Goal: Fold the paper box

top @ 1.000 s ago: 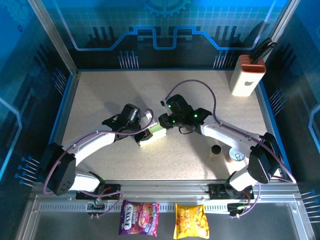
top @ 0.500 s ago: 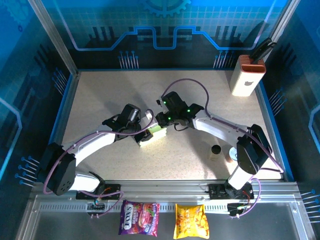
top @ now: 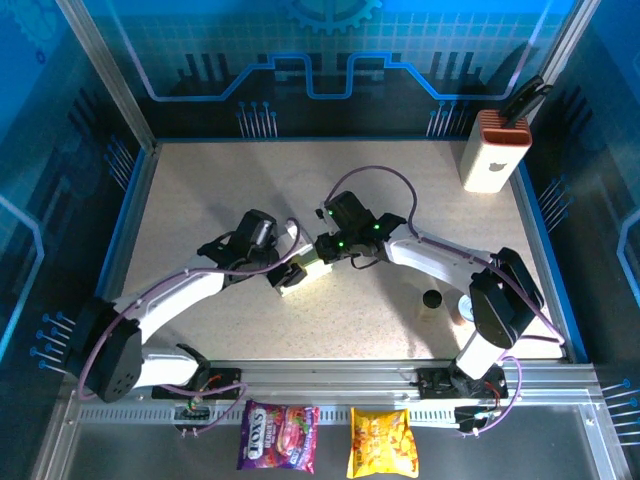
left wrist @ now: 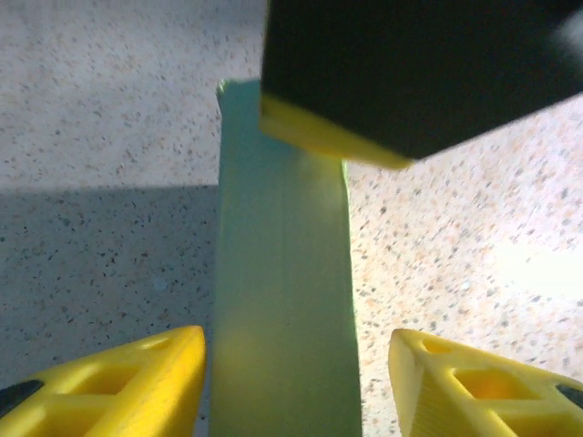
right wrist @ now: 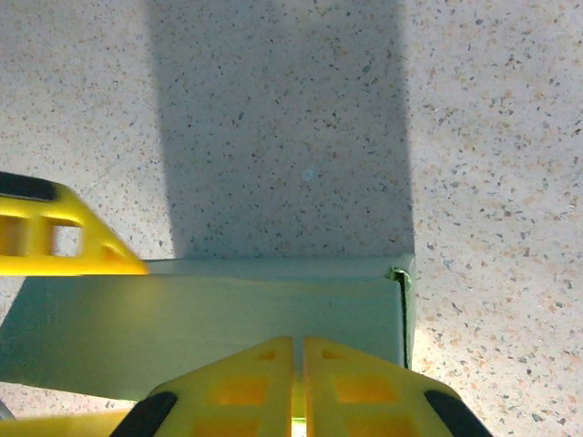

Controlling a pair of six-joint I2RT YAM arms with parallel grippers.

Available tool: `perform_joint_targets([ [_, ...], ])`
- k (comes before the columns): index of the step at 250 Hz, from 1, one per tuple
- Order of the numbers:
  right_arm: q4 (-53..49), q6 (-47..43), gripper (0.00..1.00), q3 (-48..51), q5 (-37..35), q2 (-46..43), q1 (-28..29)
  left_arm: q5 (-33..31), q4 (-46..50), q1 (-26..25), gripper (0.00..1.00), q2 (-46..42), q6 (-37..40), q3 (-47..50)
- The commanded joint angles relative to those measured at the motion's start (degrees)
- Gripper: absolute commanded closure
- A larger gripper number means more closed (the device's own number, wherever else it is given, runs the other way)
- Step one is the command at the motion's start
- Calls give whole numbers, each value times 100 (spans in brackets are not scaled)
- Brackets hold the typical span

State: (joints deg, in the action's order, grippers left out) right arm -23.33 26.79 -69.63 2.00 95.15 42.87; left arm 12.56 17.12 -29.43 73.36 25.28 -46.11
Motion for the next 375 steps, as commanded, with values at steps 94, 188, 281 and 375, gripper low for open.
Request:
perform_joint_targets([
  [94, -221, 61, 87, 127, -13, 222, -42, -251, 1282, -19, 45, -379, -3784, -890],
  [188, -294, 41, 87, 70, -33, 213, -40, -137, 1484, -28, 84, -599, -5300, -319],
  [281, -338, 40, 87, 46, -52, 225, -33, -603, 2026, -27, 96, -216, -5299, -286],
  [375, -627, 42, 86, -291, -92, 61, -42, -865, 2032, -27, 99, 257, -5213, -22],
])
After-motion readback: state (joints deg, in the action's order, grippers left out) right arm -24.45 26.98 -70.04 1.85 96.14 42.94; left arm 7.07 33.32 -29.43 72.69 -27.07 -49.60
